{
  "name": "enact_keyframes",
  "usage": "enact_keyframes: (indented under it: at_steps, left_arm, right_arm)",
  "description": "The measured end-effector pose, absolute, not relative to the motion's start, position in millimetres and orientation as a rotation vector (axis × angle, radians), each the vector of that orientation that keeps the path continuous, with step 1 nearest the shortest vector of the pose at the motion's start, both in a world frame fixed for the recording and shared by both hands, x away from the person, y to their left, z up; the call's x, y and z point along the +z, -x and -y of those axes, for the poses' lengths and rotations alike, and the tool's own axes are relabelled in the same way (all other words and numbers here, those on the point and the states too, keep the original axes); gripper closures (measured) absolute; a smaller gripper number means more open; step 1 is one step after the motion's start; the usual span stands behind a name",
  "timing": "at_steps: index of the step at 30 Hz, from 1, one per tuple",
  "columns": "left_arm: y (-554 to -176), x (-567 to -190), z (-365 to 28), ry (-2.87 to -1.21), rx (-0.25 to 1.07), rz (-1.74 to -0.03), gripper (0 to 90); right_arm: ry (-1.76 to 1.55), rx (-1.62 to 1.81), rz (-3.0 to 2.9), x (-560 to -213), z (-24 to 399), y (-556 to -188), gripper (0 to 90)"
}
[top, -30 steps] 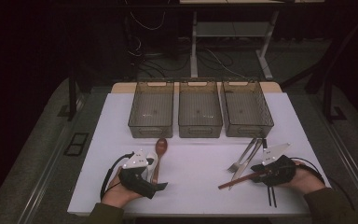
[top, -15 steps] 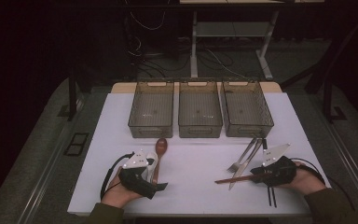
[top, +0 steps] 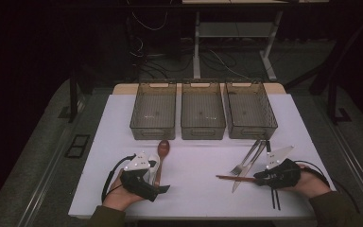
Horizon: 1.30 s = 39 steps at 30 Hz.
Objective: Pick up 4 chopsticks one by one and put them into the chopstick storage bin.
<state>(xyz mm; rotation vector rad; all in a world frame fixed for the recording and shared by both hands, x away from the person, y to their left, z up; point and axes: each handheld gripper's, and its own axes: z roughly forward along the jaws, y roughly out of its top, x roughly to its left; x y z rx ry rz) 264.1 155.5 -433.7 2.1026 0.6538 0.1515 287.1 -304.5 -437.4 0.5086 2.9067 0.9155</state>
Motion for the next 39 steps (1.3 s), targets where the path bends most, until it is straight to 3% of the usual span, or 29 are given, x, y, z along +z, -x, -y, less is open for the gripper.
enact_keyframes:
  at_steps: [29,32,39]
  left_arm:
    - [-264,-434,-156,-2.104,0.144,-0.65,0.0]
    - [-264,-434,-156,-2.102,0.143,-0.652,0.0]
    - [-264,-434,-156,-2.102,0.142,-0.65,0.0]
  right_arm:
    - [-0.492,0.933,-2.935,-437,288,-278,76.7]
    - [-0.498,0.95,-2.923,-436,288,-278,69.7]
    - [-0.536,1.004,-2.883,-429,299,-277,67.5]
